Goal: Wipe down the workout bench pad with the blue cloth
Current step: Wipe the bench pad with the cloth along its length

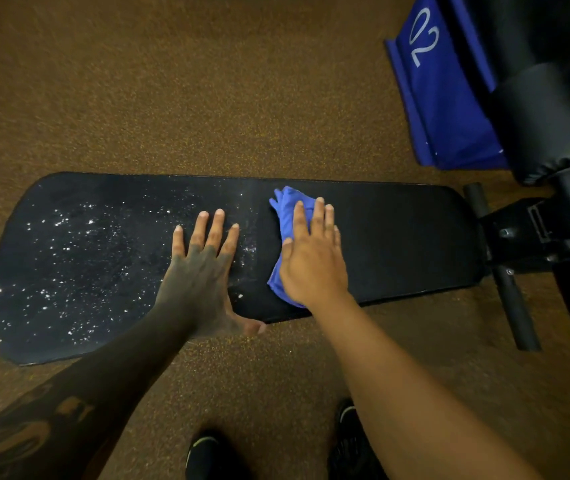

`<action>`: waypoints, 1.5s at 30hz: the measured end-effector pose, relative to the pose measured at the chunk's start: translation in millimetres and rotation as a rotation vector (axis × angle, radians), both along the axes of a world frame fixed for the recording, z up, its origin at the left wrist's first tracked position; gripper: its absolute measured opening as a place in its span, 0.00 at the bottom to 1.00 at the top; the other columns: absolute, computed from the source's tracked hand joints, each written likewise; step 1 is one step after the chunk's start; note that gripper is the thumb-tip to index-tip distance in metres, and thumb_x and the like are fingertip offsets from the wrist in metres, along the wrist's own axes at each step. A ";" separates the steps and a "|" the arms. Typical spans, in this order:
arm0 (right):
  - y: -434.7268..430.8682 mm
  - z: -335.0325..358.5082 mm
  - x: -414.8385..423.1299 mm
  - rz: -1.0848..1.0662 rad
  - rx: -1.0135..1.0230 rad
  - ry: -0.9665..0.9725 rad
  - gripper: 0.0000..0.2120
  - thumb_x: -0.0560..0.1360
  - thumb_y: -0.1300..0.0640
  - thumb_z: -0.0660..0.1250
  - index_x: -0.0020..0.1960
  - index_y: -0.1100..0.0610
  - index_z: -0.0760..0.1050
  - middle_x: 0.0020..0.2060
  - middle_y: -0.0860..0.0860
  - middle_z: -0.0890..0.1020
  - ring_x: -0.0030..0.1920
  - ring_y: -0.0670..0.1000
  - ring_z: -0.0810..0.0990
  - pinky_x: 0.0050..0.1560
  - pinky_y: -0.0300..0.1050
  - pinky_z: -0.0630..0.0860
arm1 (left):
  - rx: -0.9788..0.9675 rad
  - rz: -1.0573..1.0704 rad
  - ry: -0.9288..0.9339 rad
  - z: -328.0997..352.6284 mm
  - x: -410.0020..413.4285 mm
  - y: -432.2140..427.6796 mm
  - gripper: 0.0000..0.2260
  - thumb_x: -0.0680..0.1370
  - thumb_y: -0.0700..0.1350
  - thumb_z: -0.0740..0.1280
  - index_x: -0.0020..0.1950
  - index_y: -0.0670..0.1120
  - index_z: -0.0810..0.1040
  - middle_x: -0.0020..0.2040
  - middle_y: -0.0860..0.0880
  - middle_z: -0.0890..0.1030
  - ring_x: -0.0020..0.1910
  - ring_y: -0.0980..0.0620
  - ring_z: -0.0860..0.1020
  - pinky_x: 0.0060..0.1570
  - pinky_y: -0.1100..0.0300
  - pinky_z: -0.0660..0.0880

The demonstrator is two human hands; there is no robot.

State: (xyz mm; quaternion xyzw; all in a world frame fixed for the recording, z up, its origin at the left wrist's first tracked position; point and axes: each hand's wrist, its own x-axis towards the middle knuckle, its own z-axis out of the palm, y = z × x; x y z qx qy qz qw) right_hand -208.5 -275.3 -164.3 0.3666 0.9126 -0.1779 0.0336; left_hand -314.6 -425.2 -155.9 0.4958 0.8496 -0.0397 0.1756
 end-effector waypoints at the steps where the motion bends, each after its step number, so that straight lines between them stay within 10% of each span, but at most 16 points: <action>1: -7.7 0.4 -1.5 -0.016 -0.014 0.017 0.30 0.81 0.53 0.51 0.79 0.54 0.43 0.79 0.58 0.41 0.78 0.58 0.38 0.77 0.58 0.47 | 0.002 -0.010 0.006 0.4 -0.1 -0.7 0.72 0.49 0.88 0.51 0.80 0.45 0.37 0.80 0.41 0.34 0.79 0.40 0.34 0.76 0.36 0.41; 25: -42.4 3.5 47.2 0.354 -0.015 0.016 0.31 0.80 0.59 0.56 0.79 0.56 0.46 0.79 0.54 0.46 0.78 0.54 0.39 0.77 0.55 0.48 | -0.045 -0.089 0.084 -1.0 -9.1 -14.2 0.71 0.50 0.88 0.46 0.80 0.42 0.40 0.81 0.40 0.38 0.79 0.40 0.38 0.76 0.34 0.45; 45: -38.7 -0.8 -27.2 0.214 0.025 -0.036 0.29 0.82 0.52 0.50 0.79 0.52 0.42 0.79 0.56 0.43 0.78 0.61 0.38 0.76 0.60 0.49 | -0.046 -0.049 0.075 -5.4 -13.0 -27.0 0.70 0.52 0.86 0.54 0.78 0.43 0.35 0.80 0.41 0.34 0.79 0.40 0.34 0.76 0.35 0.43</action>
